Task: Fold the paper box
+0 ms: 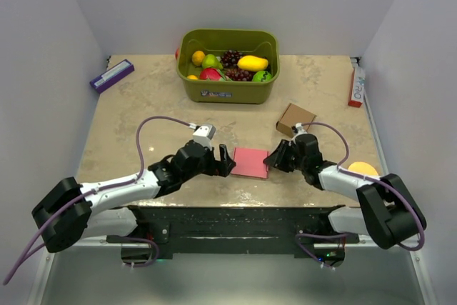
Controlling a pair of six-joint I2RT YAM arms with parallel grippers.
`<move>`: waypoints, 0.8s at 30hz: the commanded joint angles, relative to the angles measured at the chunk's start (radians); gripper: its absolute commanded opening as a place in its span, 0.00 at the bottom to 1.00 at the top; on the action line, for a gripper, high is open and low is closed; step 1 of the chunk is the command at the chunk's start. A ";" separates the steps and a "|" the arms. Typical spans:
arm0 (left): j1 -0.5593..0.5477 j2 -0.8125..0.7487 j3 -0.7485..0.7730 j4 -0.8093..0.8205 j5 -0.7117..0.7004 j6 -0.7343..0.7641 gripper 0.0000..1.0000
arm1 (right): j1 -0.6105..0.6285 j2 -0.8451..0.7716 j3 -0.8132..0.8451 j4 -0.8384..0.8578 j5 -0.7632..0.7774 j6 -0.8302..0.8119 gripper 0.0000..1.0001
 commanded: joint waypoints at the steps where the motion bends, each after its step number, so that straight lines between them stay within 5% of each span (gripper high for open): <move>1: 0.011 0.011 0.014 0.044 0.009 -0.010 0.95 | -0.026 0.061 -0.045 0.058 -0.057 -0.007 0.20; 8: 0.026 0.026 0.025 0.060 0.026 -0.025 0.95 | -0.045 0.049 -0.066 0.052 -0.070 -0.011 0.00; 24: 0.063 0.228 0.086 0.172 0.101 -0.077 0.95 | -0.069 -0.040 -0.083 -0.051 -0.010 0.015 0.00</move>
